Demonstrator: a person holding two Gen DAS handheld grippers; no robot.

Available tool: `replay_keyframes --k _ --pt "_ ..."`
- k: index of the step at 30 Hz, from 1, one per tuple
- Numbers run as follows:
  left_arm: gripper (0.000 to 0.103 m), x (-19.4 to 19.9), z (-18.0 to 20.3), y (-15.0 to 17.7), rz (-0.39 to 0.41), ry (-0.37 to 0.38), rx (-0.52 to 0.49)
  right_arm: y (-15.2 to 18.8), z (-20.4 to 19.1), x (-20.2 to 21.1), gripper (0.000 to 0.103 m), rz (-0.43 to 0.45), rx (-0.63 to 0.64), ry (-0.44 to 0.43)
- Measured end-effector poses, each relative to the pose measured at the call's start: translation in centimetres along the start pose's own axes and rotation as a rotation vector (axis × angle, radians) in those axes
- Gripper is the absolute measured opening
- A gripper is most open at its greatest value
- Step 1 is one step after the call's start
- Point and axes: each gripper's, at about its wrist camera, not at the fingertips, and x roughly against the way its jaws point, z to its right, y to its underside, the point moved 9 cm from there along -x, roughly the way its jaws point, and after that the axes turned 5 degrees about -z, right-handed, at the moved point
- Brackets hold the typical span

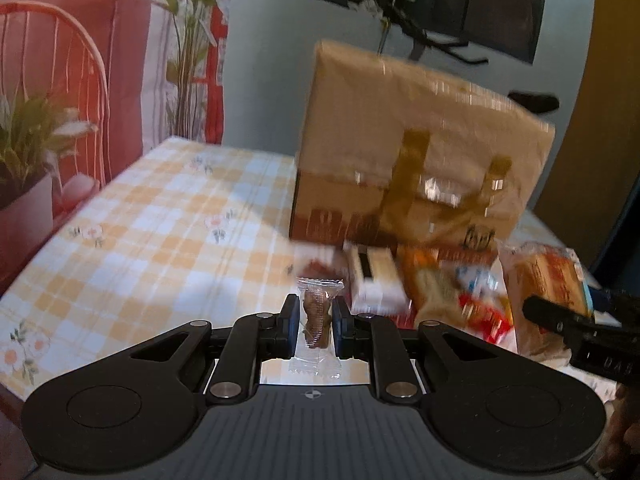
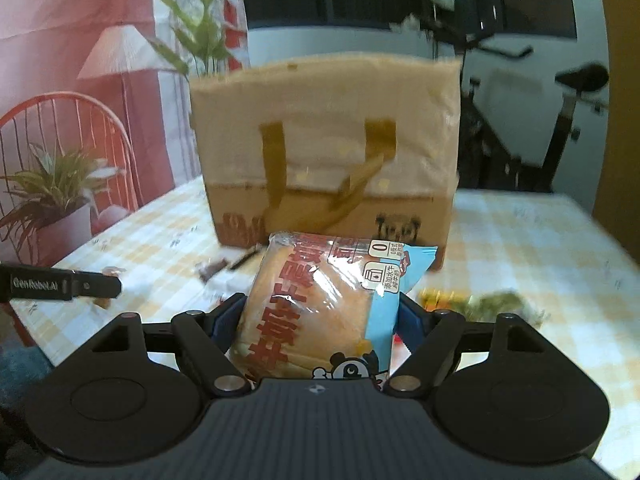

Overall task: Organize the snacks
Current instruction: 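Grasp the blue-and-white bread package with the right gripper while the left gripper lifts its snack, then carry both snacks over the paper bag and open both grippers to drop them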

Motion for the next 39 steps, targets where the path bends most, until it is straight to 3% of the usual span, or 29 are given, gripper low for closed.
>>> replay_keyframes --k 9,19,30,39 --pt "0.018 2.2 1.1 -7.3 0.138 0.043 0.032 -4.9 0.2 1.3 0.079 0.15 0.076 -0.001" --pt "0.018 2.6 4.2 -15.3 0.233 0.075 -0.014 -14.7 0.7 1.3 0.079 0.296 0.102 -0.061" --pt "0.018 -1.9 6.5 -22.6 0.25 0.112 -0.045 -23.5 2.2 -4.2 0.079 0.324 0.1 -0.068" --pt "0.018 -6.7 6.9 -24.6 0.194 0.128 -0.049 -24.6 4.2 -10.3 0.079 0.213 0.077 -0.029"
